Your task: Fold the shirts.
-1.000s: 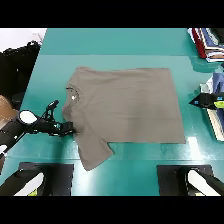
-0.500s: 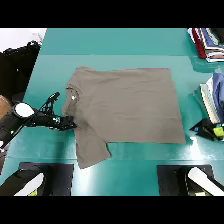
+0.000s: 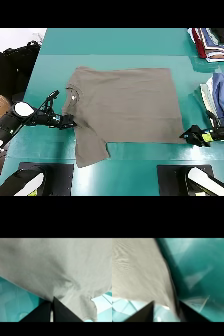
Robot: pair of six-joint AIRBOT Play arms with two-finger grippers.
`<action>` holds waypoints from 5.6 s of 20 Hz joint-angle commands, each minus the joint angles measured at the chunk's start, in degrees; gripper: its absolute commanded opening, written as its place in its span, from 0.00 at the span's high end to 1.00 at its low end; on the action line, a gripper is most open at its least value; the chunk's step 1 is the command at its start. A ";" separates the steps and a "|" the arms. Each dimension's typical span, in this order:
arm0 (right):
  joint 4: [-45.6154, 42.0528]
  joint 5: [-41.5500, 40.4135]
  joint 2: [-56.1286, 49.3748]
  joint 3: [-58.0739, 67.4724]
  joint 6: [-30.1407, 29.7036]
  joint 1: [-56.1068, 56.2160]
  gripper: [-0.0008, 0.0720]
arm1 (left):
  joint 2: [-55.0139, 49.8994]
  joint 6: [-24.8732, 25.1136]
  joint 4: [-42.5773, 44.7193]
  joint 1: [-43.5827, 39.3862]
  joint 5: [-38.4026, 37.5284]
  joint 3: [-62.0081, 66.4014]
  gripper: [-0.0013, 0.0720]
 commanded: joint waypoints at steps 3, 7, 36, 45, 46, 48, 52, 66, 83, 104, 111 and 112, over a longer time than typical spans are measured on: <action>-0.72 -0.81 -0.02 -0.39 0.46 9.86 0.96 | 0.22 0.00 0.15 -0.02 -1.09 0.13 0.95; -0.17 -0.70 7.43 4.37 0.52 13.27 0.97 | 4.46 -1.25 2.99 -0.02 -1.92 6.14 0.95; -1.75 13.92 -5.49 69.88 6.34 13.66 0.97 | -17.68 -3.45 10.27 -0.02 -26.27 72.30 0.94; -2.21 -0.02 -29.16 67.98 6.32 21.35 0.97 | -45.27 -1.86 10.12 -0.02 -7.89 70.47 0.94; -2.21 -1.53 -31.39 70.62 6.32 22.14 0.97 | -45.68 -1.51 10.12 -0.02 -3.50 70.47 0.94; -2.21 -3.63 -34.53 75.47 6.34 23.15 0.97 | -45.72 -1.51 10.27 -0.02 3.65 70.47 0.94; -2.36 -3.65 -37.57 82.42 6.32 24.11 0.97 | -45.68 1.68 10.97 0.00 4.02 70.47 0.94; -11.26 -4.72 -28.74 57.66 6.10 27.23 0.97 | -45.31 2.27 18.36 -0.63 -19.78 60.78 0.95; -10.64 -2.95 -5.75 36.52 8.28 20.20 0.38 | -17.40 -6.14 22.14 -0.85 -17.81 26.25 0.32; -3.41 0.09 0.50 30.12 7.13 18.45 0.40 | 2.73 -9.03 -3.04 -8.33 6.51 -10.93 0.84; -3.76 2.03 4.59 14.40 7.13 6.58 0.36 | 2.78 -6.86 -3.21 -8.35 2.78 -9.18 0.95; -3.61 1.97 4.57 10.97 7.13 4.74 0.36 | 2.78 -6.43 -3.21 -8.35 2.84 -8.74 0.95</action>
